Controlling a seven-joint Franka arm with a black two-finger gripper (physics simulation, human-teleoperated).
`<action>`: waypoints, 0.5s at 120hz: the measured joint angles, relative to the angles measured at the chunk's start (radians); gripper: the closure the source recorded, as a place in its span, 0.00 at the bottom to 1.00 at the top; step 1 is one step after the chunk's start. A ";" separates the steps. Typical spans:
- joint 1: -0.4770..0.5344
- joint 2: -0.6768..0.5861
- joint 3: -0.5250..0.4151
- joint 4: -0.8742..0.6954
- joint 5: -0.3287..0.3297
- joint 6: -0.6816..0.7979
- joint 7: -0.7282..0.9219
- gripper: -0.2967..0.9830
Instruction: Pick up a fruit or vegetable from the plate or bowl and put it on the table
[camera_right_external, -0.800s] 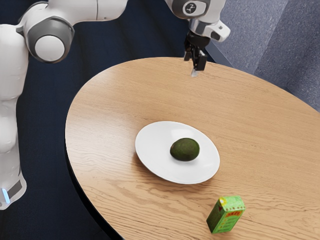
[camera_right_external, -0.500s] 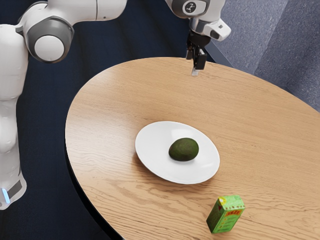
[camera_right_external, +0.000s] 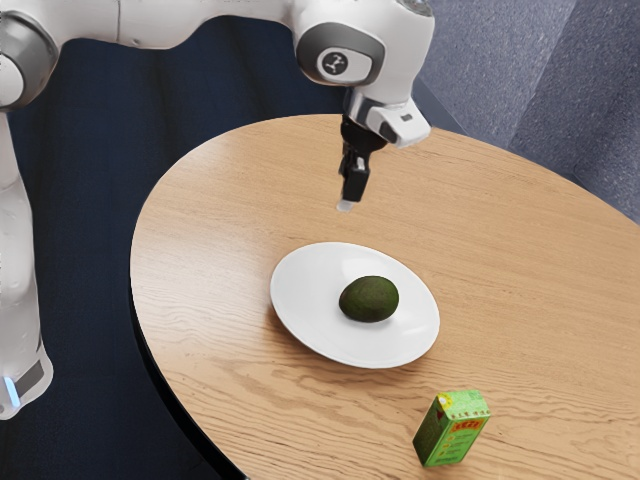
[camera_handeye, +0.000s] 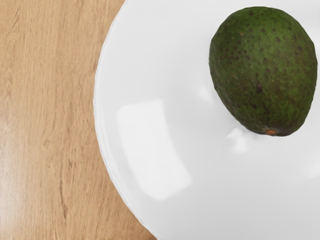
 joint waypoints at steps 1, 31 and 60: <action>0.007 -0.001 -0.002 -0.007 -0.001 0.004 -0.001 0.23; 0.010 0.003 -0.057 -0.107 -0.009 0.100 -0.051 0.23; 0.015 0.008 -0.070 -0.177 -0.010 0.177 -0.089 0.23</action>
